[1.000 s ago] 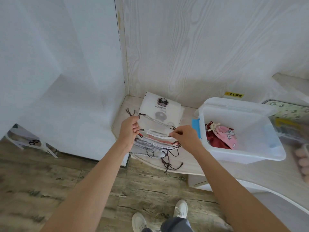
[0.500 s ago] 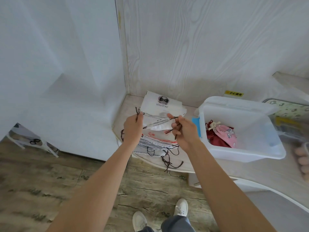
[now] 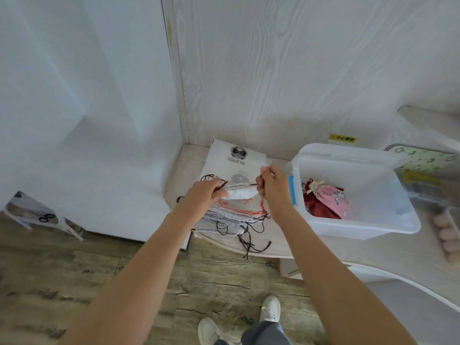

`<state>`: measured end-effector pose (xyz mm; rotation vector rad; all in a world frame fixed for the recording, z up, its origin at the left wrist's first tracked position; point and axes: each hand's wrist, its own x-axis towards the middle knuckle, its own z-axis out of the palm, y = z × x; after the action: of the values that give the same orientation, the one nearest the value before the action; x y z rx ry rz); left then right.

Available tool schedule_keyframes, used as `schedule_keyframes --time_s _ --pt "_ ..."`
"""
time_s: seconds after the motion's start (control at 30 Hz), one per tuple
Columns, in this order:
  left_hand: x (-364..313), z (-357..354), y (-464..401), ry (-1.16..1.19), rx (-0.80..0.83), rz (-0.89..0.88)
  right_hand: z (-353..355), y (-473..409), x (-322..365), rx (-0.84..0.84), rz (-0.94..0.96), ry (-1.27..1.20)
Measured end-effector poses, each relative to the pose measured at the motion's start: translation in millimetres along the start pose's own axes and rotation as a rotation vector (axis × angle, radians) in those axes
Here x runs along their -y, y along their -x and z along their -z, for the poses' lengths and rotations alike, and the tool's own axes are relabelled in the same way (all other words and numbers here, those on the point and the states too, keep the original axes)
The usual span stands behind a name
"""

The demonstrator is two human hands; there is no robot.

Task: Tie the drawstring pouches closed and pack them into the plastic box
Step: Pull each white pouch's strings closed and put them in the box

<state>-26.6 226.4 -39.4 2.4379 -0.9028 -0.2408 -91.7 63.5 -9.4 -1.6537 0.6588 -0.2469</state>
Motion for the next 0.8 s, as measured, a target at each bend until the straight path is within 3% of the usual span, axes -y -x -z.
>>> schedule_keyframes --time_s 0.07,0.1,0.2,0.33,0.63,0.8 --pt "-1.0 0.9 -4.9 -0.08 0.03 0.004 6.4 -0.1 -4.3 0.123 0.274 0.521" --pt "-1.3 1.3 -7.2 -0.113 0.037 0.02 8.1 1.3 -3.5 0.217 0.319 0.66" --pt "-0.8 -1.5 -12.3 -0.113 0.011 0.121 8.3 -1.1 1.0 0.361 0.327 0.868" --pt "-1.5 1.7 -13.1 -0.027 -0.032 0.132 10.8 -7.7 11.9 0.334 0.375 1.165" --pt "-1.0 13.6 -7.8 0.015 -0.062 0.161 19.4 -6.0 7.5 0.353 0.328 1.234" --pt "-4.0 6.2 -2.6 -0.034 -0.118 0.196 21.5 -1.8 -4.2 0.205 0.199 1.1"
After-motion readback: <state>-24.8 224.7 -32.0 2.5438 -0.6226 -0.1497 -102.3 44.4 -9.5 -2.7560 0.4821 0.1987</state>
